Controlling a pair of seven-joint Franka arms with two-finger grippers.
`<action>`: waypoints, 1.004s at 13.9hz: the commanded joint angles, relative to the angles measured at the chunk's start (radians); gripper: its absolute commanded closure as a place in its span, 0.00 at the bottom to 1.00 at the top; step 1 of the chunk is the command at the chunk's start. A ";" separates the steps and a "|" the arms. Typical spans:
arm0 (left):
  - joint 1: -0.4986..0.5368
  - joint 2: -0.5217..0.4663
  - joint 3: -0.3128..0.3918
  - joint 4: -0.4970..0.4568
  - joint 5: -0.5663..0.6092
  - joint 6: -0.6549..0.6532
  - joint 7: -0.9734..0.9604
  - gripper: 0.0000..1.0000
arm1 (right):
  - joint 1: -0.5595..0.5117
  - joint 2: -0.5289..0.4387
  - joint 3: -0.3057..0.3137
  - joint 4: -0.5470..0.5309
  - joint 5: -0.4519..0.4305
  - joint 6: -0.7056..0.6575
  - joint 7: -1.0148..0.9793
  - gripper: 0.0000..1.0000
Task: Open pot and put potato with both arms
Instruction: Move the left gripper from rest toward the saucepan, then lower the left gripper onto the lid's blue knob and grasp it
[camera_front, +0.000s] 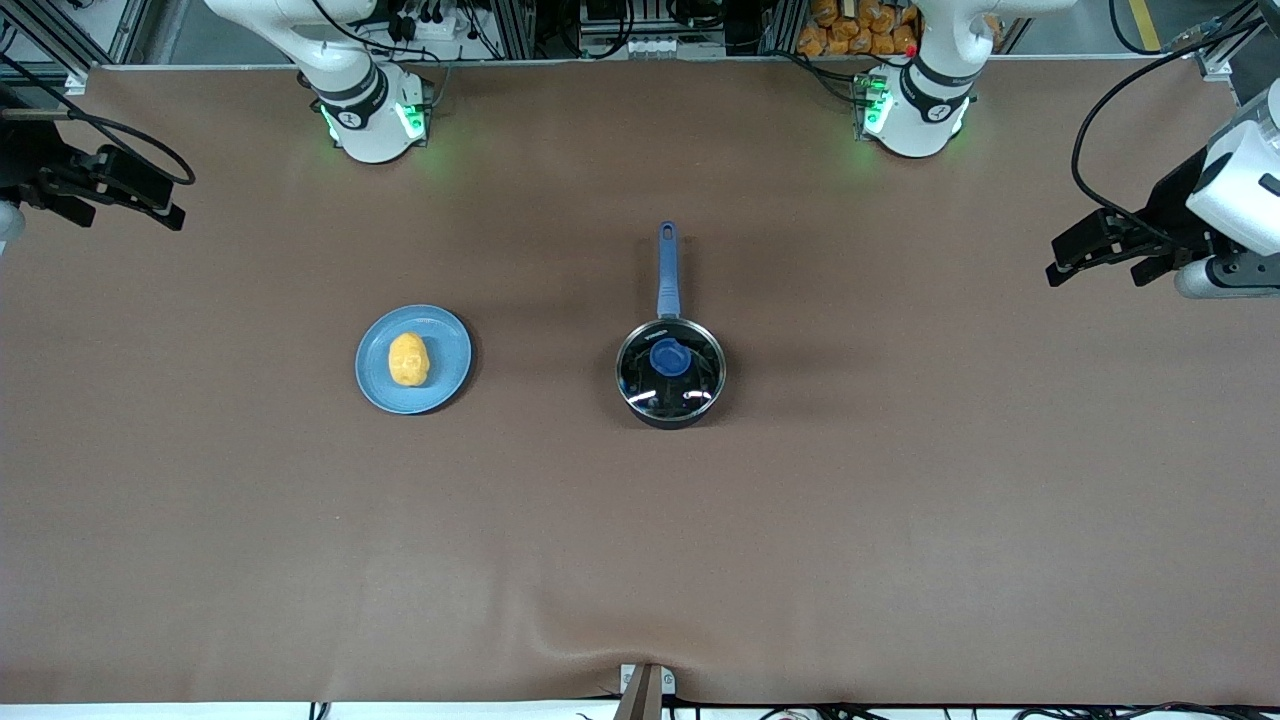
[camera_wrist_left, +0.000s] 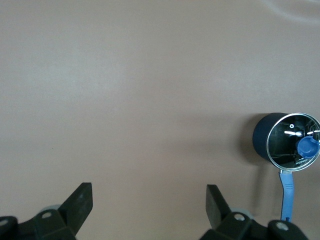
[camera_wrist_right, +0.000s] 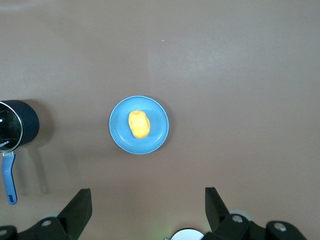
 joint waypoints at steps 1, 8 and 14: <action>0.002 0.003 -0.004 0.013 0.014 -0.016 0.010 0.00 | -0.002 -0.005 -0.007 -0.007 0.007 -0.006 -0.016 0.00; -0.151 0.242 -0.099 0.140 -0.045 0.004 -0.321 0.00 | 0.001 -0.004 -0.008 -0.007 0.007 -0.006 -0.014 0.00; -0.356 0.393 -0.099 0.145 -0.004 0.187 -0.529 0.00 | -0.001 -0.004 -0.008 -0.009 0.007 -0.030 -0.013 0.00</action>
